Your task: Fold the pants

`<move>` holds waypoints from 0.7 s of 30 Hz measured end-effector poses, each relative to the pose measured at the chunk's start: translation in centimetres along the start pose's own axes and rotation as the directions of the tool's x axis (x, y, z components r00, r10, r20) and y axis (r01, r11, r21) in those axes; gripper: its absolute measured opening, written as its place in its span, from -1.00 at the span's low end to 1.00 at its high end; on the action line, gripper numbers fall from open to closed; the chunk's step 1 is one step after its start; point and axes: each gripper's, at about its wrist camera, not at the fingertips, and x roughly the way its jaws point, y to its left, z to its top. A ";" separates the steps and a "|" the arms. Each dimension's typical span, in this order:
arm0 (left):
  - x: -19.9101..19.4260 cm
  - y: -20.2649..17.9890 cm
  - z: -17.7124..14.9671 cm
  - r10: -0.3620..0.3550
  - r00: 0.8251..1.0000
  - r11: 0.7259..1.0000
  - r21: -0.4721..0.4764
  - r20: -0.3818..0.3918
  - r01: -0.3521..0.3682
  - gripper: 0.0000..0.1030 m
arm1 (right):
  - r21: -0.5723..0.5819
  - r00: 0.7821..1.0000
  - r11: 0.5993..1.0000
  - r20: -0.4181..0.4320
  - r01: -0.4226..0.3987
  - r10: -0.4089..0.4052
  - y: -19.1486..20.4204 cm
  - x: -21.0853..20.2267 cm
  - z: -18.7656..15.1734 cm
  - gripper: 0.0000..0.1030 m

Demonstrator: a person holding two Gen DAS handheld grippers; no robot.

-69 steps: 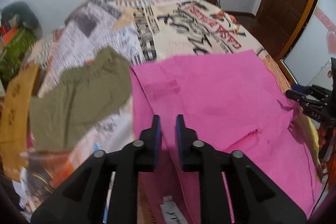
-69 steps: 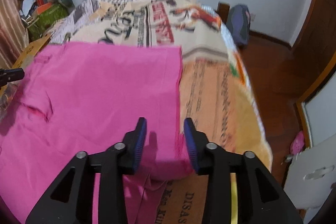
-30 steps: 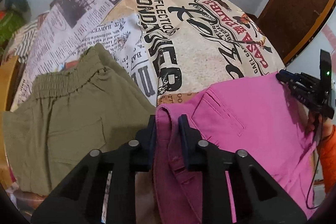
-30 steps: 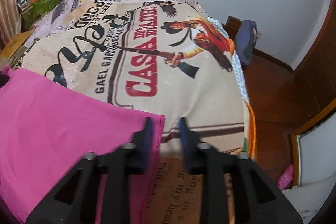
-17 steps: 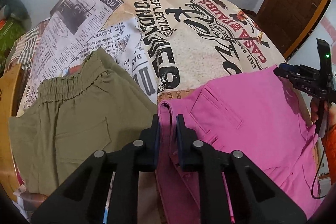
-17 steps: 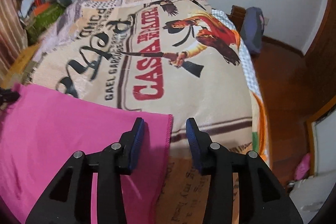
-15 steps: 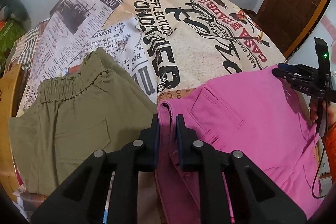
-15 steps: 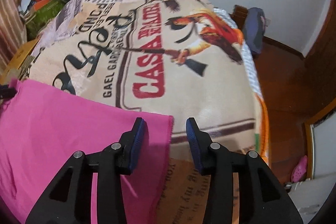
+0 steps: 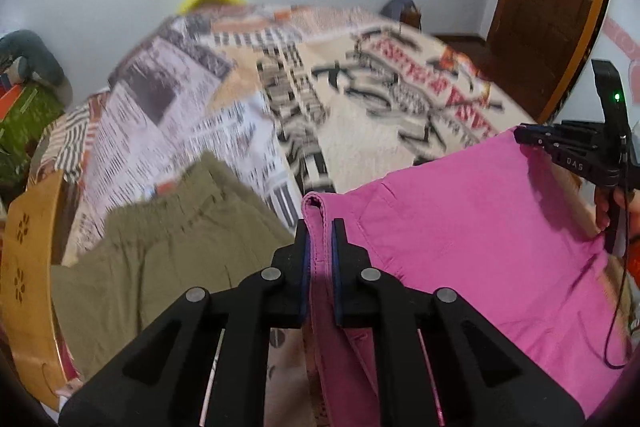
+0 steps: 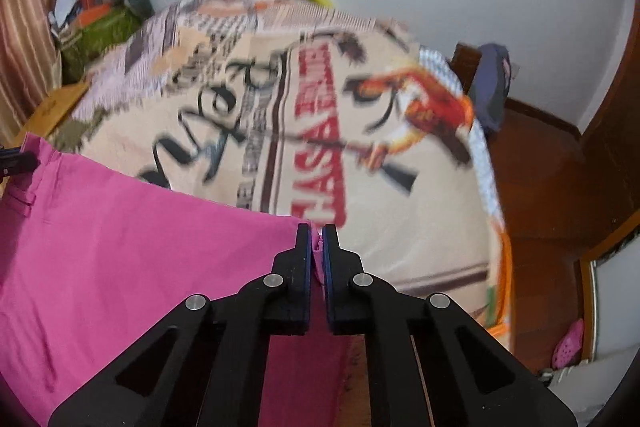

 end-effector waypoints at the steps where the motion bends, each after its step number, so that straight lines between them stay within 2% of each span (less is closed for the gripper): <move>1: -0.7 0.2 0.6 0.000 1.000 1.000 -0.007 0.019 0.000 -0.84 | 0.002 1.000 1.000 0.012 0.001 -0.001 -0.1 -0.4 0.5 -0.91; 6: -3.6 0.5 2.9 0.013 0.996 1.000 -0.026 0.086 -0.010 -0.84 | 0.007 0.994 1.000 0.109 0.013 -0.014 -0.1 -4.5 3.8 -0.91; 10: -7.2 0.3 3.3 0.010 0.990 1.000 -0.015 0.139 -0.008 -0.84 | -0.007 0.985 1.000 0.173 0.006 -0.005 0.8 -8.3 4.6 -0.92; 15: -10.6 -0.8 1.8 0.020 0.988 1.000 0.012 0.155 -0.022 -0.84 | -0.024 0.979 1.000 0.203 -0.002 0.006 2.1 -12.3 3.2 -0.92; 21: -14.2 -2.3 -2.3 0.029 0.988 1.000 0.007 0.154 -0.031 -0.84 | -0.008 0.980 1.000 0.199 -0.022 0.023 2.8 -15.4 0.1 -0.91</move>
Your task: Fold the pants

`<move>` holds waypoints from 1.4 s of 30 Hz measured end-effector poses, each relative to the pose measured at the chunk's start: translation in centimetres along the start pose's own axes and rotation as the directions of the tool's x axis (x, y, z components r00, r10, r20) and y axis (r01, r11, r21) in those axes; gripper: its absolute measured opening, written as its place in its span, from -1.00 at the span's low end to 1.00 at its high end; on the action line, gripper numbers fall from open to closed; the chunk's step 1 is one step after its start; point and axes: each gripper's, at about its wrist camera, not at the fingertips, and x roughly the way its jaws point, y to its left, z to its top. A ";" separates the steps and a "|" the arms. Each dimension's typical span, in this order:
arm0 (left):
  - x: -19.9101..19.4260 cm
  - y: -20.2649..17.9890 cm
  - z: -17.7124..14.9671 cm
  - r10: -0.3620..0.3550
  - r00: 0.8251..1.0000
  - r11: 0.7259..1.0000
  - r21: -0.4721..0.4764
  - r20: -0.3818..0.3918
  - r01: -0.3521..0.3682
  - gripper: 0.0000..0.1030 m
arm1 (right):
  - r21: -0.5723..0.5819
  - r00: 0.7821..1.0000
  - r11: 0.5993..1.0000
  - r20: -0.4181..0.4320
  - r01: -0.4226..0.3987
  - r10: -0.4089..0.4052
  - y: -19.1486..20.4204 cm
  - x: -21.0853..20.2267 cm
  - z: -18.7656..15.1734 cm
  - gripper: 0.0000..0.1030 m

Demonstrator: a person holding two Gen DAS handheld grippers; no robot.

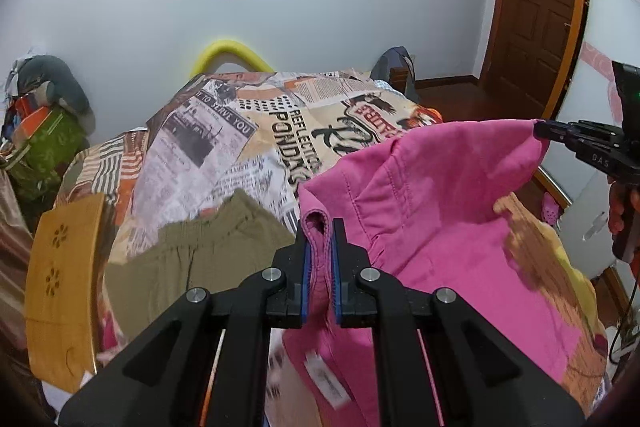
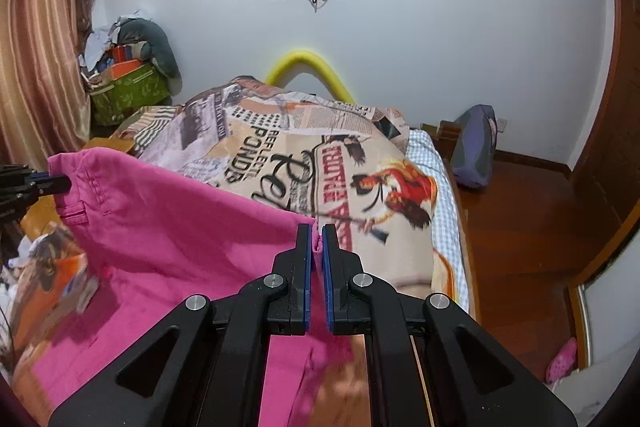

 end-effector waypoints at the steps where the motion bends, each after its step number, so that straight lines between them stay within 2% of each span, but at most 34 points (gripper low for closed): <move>1: -0.6 -0.3 -0.6 -0.002 1.000 1.000 0.001 0.002 0.002 -0.84 | 0.005 1.000 1.000 -0.001 -0.003 0.003 0.2 -0.7 -0.5 -0.91; 7: -3.9 -2.0 -4.8 -0.016 1.000 1.000 0.015 -0.007 0.016 -0.84 | 0.030 1.000 0.999 -0.010 -0.024 0.025 1.3 -4.3 -4.0 -0.91; 13: -5.7 -4.0 -10.0 -0.024 0.998 0.998 0.053 -0.056 0.027 -0.84 | 0.033 0.998 0.999 -0.047 -0.030 0.032 2.4 -6.3 -8.0 -0.91; 18: -5.8 -4.9 -14.2 -0.046 0.992 0.998 0.036 -0.117 0.050 -0.84 | 0.077 0.988 0.995 -0.135 -0.062 0.072 2.7 -5.9 -12.6 -0.91; 25: -7.2 -6.0 -18.1 -0.025 0.988 0.998 0.055 -0.149 0.033 -0.80 | 0.024 0.973 0.998 -0.221 -0.059 0.063 4.7 -6.5 -16.8 -0.88; 26: -7.4 -6.0 -18.4 -0.022 0.988 0.998 0.057 -0.150 0.030 -0.80 | 0.018 0.972 0.998 -0.229 -0.054 0.056 4.8 -6.7 -17.1 -0.86; 31: -9.1 -5.8 -19.3 -0.032 0.986 0.998 0.052 -0.163 0.041 -0.77 | 0.021 0.976 0.999 -0.217 -0.031 0.035 4.7 -8.5 -18.2 -0.47; 35: -11.2 -5.9 -18.8 -0.031 0.991 0.997 0.061 -0.130 0.039 -0.76 | 0.009 0.985 1.000 -0.172 -0.021 0.022 4.9 -10.2 -17.8 -0.42; 38: -12.4 -6.0 -17.5 -0.049 0.994 0.998 0.034 -0.096 0.053 -0.67 | -0.010 0.990 1.000 -0.140 -0.017 0.015 5.8 -11.0 -17.0 -0.39; 40: -12.4 -6.5 -16.5 -0.079 0.993 0.996 0.023 -0.086 0.082 -0.66 | -0.014 0.991 0.999 -0.129 -0.033 0.031 6.5 -11.1 -16.6 -0.24; 42: -11.8 -7.3 -15.9 -0.099 0.991 0.994 0.029 -0.087 0.102 -0.66 | -0.015 0.991 0.998 -0.124 -0.061 0.059 7.4 -10.7 -16.2 -0.21</move>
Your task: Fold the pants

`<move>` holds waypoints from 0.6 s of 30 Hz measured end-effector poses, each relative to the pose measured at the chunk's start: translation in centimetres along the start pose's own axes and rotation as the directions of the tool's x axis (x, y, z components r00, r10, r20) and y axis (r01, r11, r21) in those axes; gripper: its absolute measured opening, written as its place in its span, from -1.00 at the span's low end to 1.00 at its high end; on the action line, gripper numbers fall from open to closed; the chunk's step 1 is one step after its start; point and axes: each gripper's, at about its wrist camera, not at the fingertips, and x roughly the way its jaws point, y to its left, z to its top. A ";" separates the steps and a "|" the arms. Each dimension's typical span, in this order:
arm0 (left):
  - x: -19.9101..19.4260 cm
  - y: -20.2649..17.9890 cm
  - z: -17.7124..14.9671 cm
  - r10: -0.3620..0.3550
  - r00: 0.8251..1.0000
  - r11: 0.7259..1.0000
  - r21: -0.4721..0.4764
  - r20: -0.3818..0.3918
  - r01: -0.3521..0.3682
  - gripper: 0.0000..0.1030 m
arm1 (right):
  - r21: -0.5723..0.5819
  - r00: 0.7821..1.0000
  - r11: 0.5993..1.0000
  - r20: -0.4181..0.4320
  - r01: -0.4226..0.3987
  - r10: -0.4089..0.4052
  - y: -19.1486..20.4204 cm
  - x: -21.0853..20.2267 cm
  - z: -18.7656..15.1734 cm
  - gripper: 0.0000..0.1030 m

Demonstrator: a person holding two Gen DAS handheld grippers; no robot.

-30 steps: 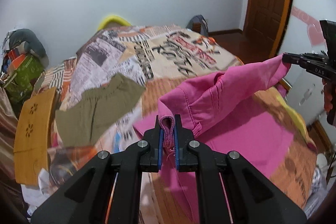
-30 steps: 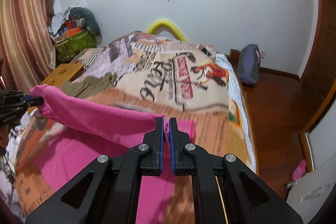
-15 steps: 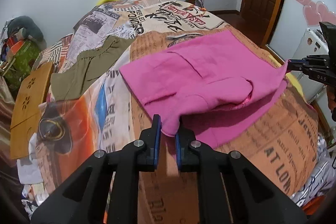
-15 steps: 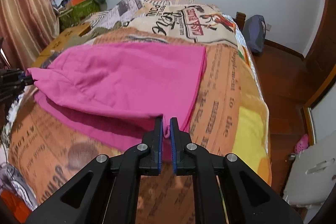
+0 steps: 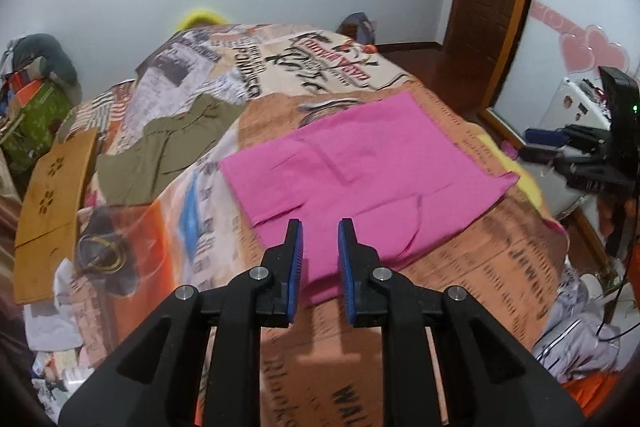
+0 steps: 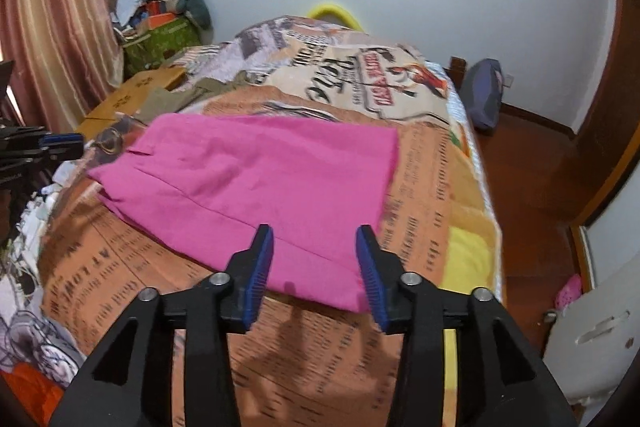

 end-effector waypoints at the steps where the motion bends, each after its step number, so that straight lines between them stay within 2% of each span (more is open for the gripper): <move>1: 0.4 -0.4 0.2 -0.006 1.000 1.000 0.003 -0.005 0.006 -0.66 | -0.005 1.000 1.000 -0.001 -0.016 0.016 0.6 0.3 0.1 -0.21; 5: 3.8 -2.0 0.5 -0.044 0.997 0.999 0.001 -0.067 0.044 -0.66 | -0.001 0.996 0.996 -0.024 -0.088 0.088 2.9 2.7 0.7 -0.21; 10: 7.3 -2.6 -1.0 -0.070 0.986 0.997 -0.026 -0.153 0.067 -0.66 | 0.036 0.978 0.984 -0.110 -0.173 0.176 4.9 6.6 -0.1 -0.21; 12: 7.3 -2.3 -1.5 -0.083 0.987 0.996 -0.035 -0.140 0.079 -0.66 | 0.064 0.967 0.980 -0.158 -0.190 0.198 4.9 8.2 -0.9 -0.20; 14: 6.8 -1.9 -1.9 -0.086 0.987 0.996 -0.037 -0.135 0.082 -0.66 | 0.096 0.965 0.972 -0.138 -0.212 0.224 4.2 8.1 -1.5 -0.20; 18: 5.9 -1.1 -2.3 -0.063 0.990 0.997 -0.043 -0.125 0.058 -0.66 | 0.121 0.970 0.977 -0.149 -0.173 0.190 2.6 7.6 -2.1 -0.20</move>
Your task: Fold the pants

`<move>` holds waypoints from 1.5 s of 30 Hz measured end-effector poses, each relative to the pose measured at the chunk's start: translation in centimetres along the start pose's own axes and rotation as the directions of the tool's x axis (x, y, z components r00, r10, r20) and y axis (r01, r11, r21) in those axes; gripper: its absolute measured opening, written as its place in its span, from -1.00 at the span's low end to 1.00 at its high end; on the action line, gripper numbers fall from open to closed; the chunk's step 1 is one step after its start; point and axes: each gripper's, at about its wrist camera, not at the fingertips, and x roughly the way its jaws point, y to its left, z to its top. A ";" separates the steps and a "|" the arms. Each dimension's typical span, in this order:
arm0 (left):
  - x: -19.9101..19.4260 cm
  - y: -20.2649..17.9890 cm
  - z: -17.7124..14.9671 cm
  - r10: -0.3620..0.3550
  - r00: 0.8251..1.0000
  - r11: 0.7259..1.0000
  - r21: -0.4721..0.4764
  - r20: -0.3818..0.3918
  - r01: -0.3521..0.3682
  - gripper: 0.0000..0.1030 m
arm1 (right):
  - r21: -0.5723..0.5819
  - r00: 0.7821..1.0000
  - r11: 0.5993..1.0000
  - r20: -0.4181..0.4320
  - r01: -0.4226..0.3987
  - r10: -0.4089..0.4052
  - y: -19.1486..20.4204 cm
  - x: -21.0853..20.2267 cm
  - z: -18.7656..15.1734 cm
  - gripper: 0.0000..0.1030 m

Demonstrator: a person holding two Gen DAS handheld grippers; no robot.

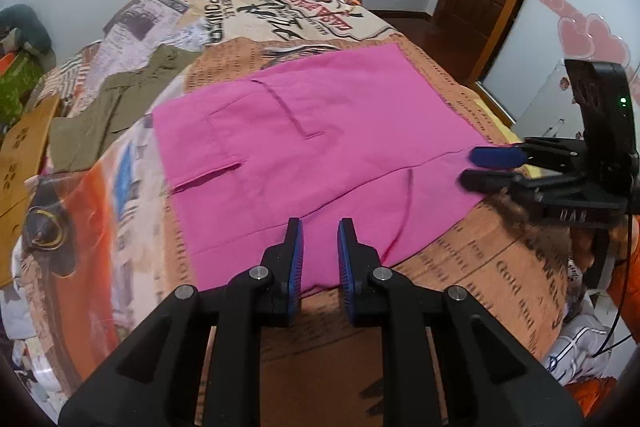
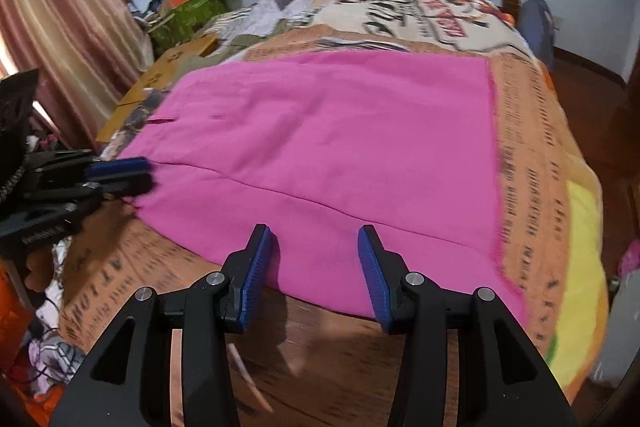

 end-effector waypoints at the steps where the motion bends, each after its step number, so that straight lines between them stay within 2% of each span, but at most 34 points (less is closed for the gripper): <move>1: -0.2 0.4 -0.2 0.004 1.000 1.000 -0.009 0.004 -0.004 -0.66 | 0.016 1.000 1.000 -0.004 0.008 -0.008 -0.8 -0.2 -0.4 -0.20; 4: -0.7 1.7 -1.0 0.031 1.000 0.998 -0.051 0.006 -0.030 -0.64 | 0.053 0.999 0.997 -0.014 0.050 -0.049 -2.5 -0.8 -1.1 -0.20; 6: -1.0 2.6 -1.6 0.012 1.000 0.996 -0.087 0.013 -0.011 -0.62 | 0.077 0.995 0.992 -0.023 0.103 -0.102 -3.9 -1.2 -1.8 -0.20; 10: -1.5 3.4 -1.8 0.017 1.000 0.993 -0.121 0.015 -0.015 -0.47 | 0.105 0.988 0.983 -0.042 0.153 -0.150 -5.2 -1.9 -2.4 -0.20; 12: -1.8 3.7 -1.5 0.053 0.999 0.991 -0.124 0.011 -0.052 -0.47 | 0.102 0.986 0.981 -0.048 0.163 -0.159 -5.3 -2.3 -2.5 -0.20; 13: -2.0 4.0 -1.2 0.079 0.997 0.989 -0.124 0.012 -0.077 -0.47 | 0.094 0.984 0.980 -0.049 0.173 -0.169 -5.3 -2.5 -2.4 -0.20; 16: -2.4 5.4 0.0 0.086 0.996 0.985 -0.153 0.033 -0.080 -0.47 | 0.080 0.982 0.978 -0.026 0.191 -0.189 -5.2 -3.3 -1.8 -0.19; 22: -2.0 8.5 4.0 0.139 0.988 0.971 -0.206 0.066 -0.123 -0.47 | 0.082 0.979 0.979 0.064 0.189 -0.194 -5.6 -4.8 1.2 -0.19; 27: 0.2 10.6 7.1 0.108 0.993 0.965 -0.247 0.054 -0.091 -0.47 | 0.080 0.972 0.976 0.103 0.203 -0.211 -6.3 -4.2 4.3 -0.19; 33: 3.9 12.7 9.1 0.079 0.997 0.955 -0.286 0.006 -0.074 -0.47 | 0.045 0.964 0.969 0.097 0.244 -0.248 -7.6 -1.7 7.2 -0.09; 37: 5.9 13.6 9.3 0.065 0.997 0.949 -0.306 -0.032 -0.072 -0.46 | 0.025 0.961 0.965 0.085 0.261 -0.262 -8.8 0.1 8.9 -0.09; 41: 8.2 14.5 8.9 0.020 0.997 0.938 -0.343 -0.077 -0.045 -0.36 | 0.029 0.962 0.965 0.073 0.261 -0.262 -10.2 2.2 10.4 -0.09; 45: 9.0 14.4 8.4 -0.004 0.997 0.939 -0.344 -0.073 -0.021 -0.36 | 0.049 0.970 0.970 0.037 0.240 -0.242 -12.2 5.1 11.9 -0.09</move>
